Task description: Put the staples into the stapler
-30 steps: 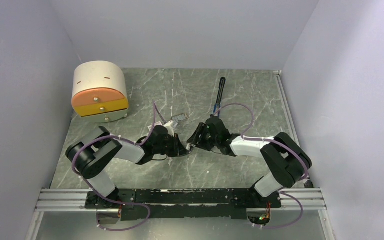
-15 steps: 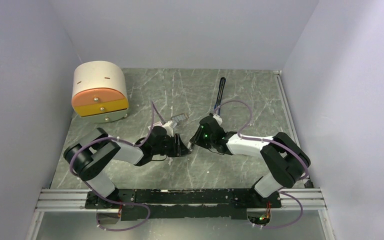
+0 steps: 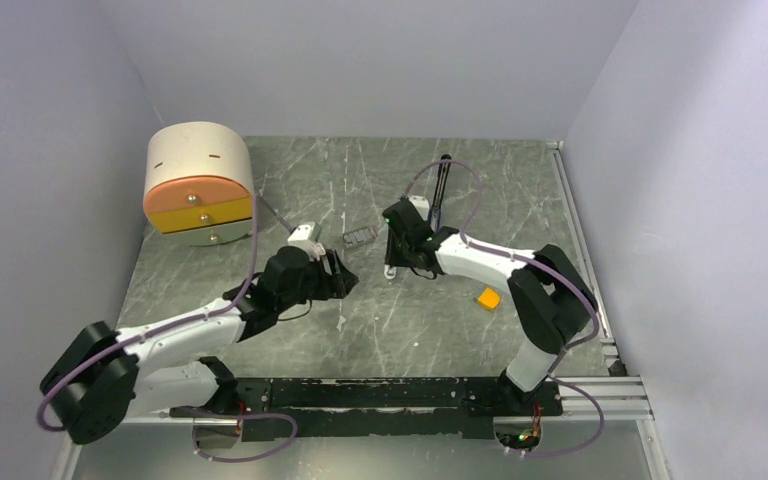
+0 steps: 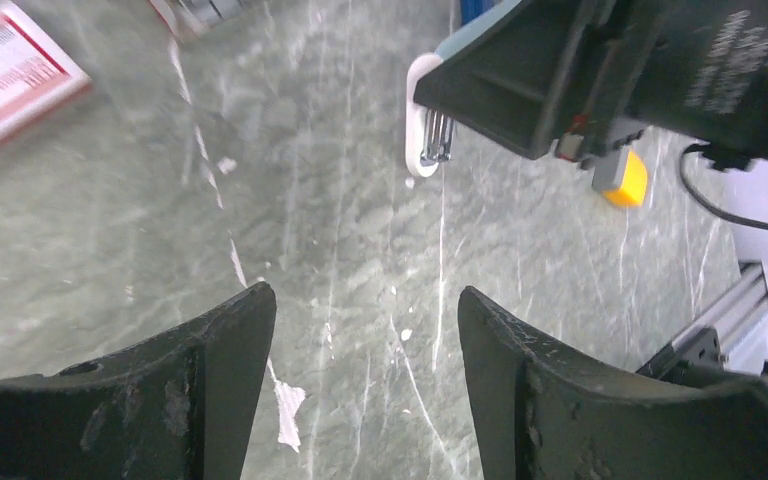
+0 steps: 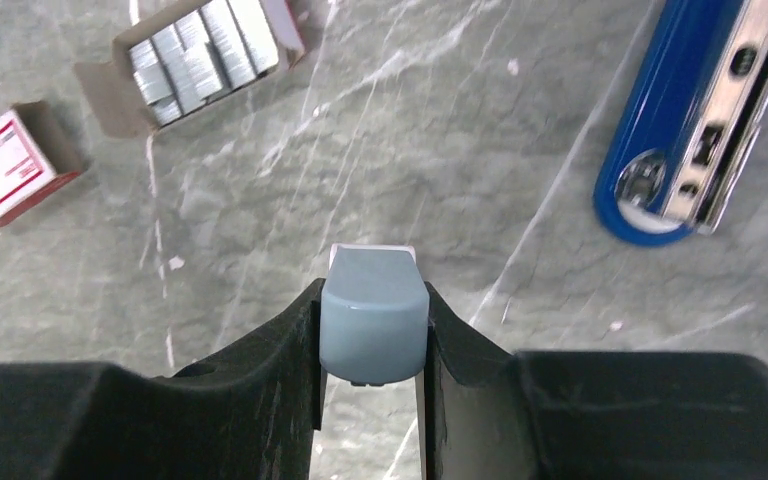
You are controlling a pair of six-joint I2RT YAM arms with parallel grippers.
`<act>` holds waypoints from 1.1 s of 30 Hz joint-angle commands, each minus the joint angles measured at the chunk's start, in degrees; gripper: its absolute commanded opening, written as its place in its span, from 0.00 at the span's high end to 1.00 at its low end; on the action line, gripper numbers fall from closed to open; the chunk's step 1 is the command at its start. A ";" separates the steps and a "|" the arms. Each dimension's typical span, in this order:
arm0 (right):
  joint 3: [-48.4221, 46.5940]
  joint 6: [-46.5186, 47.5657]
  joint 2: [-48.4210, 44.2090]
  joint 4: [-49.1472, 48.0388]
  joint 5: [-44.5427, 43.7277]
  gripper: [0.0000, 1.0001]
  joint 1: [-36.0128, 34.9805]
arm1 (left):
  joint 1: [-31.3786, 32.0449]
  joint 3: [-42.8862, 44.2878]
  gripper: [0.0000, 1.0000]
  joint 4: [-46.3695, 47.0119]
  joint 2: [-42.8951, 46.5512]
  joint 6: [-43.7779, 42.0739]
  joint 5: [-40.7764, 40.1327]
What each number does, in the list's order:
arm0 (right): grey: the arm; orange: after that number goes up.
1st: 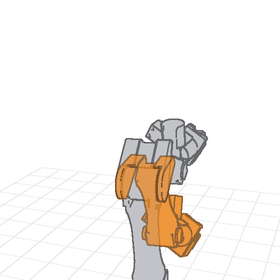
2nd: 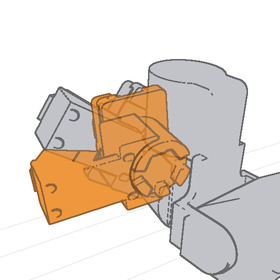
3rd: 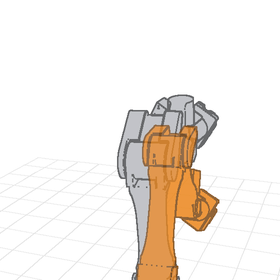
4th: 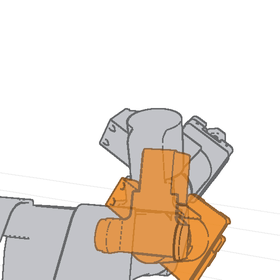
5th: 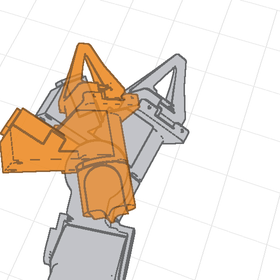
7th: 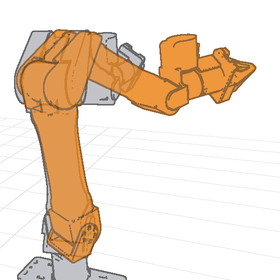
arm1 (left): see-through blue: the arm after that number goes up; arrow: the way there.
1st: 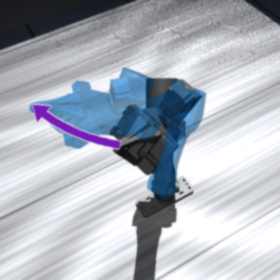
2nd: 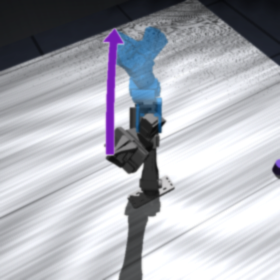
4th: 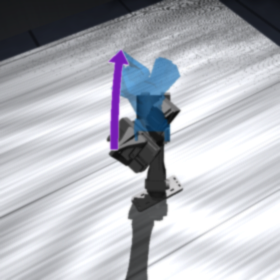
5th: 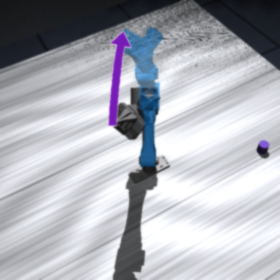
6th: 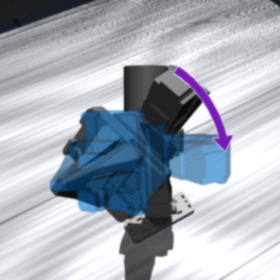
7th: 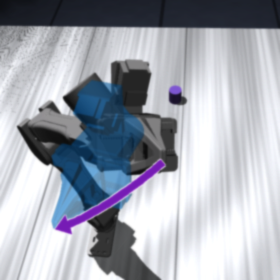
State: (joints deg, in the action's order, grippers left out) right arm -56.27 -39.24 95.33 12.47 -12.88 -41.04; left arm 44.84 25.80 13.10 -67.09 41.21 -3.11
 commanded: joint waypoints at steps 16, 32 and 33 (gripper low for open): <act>-21.42 18.50 18.89 14.66 -0.34 0.68 8.39 | 0.16 10.89 0.28 -22.81 11.60 -5.43 -12.46; -16.93 17.24 8.01 9.88 0.71 0.45 8.51 | 0.16 10.85 0.25 -22.27 12.42 -6.12 -14.39; -16.70 16.82 7.15 9.43 0.39 0.49 8.44 | 0.16 11.04 0.25 -22.84 13.05 -6.01 -15.45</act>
State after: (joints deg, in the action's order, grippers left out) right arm -73.80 -21.43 108.47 24.99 -10.98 -32.86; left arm 44.84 35.83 -9.32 -56.55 35.14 -15.07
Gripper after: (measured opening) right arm 0.555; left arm 0.755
